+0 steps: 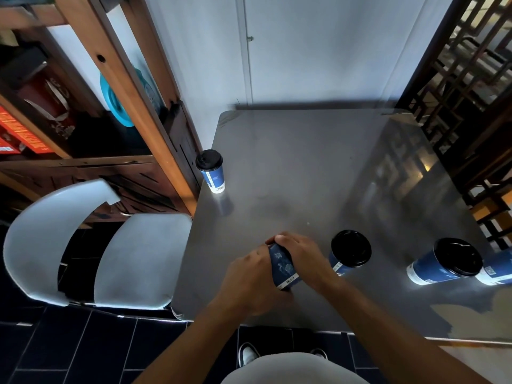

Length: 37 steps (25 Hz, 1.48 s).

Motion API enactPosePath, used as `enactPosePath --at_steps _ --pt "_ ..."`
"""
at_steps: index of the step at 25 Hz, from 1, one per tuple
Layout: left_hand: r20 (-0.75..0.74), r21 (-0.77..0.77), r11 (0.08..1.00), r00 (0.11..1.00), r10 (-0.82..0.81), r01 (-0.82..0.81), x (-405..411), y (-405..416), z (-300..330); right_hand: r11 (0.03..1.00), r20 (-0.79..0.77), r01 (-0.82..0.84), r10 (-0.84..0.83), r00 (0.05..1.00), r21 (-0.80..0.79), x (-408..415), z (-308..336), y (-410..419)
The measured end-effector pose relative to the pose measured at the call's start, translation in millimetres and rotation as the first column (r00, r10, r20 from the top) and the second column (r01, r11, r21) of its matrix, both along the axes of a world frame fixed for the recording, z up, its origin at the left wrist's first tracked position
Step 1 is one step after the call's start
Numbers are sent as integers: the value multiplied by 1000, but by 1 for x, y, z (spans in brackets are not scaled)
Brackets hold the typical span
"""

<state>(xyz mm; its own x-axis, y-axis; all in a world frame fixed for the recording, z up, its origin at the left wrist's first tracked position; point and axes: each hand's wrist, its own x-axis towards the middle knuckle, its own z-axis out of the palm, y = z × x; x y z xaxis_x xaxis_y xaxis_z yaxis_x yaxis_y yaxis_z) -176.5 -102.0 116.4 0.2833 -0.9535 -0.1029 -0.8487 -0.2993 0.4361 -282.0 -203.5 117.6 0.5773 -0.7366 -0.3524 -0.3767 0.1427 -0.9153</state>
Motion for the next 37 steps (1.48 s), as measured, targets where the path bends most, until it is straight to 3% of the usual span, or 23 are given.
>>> enactPosePath --at_steps 5,12,19,24,31,34,37 --pt "-69 0 1000 997 26 -26 -10 0 3 999 32 9 -11 999 51 -4 5 0" --pt "-176 110 993 983 53 -34 -7 -4 12 940 208 -28 -46 977 339 -18 4 -4" --pt "-261 174 977 951 167 -124 -10 -14 13 996 75 12 -19 997 92 -4 9 -8" --pt "-367 183 977 914 172 -110 -8 -10 15 996 86 -42 35 996 83 -5 10 -7" --pt "-668 250 967 714 208 -47 5 -10 19 992 150 -101 90 985 69 -4 16 -8" --pt "-739 312 949 619 268 -39 13 -10 21 985 189 -147 129 973 86 -3 20 -11" --pt "-761 321 946 585 280 -35 15 -10 25 981 226 -159 132 965 108 -2 17 -13"
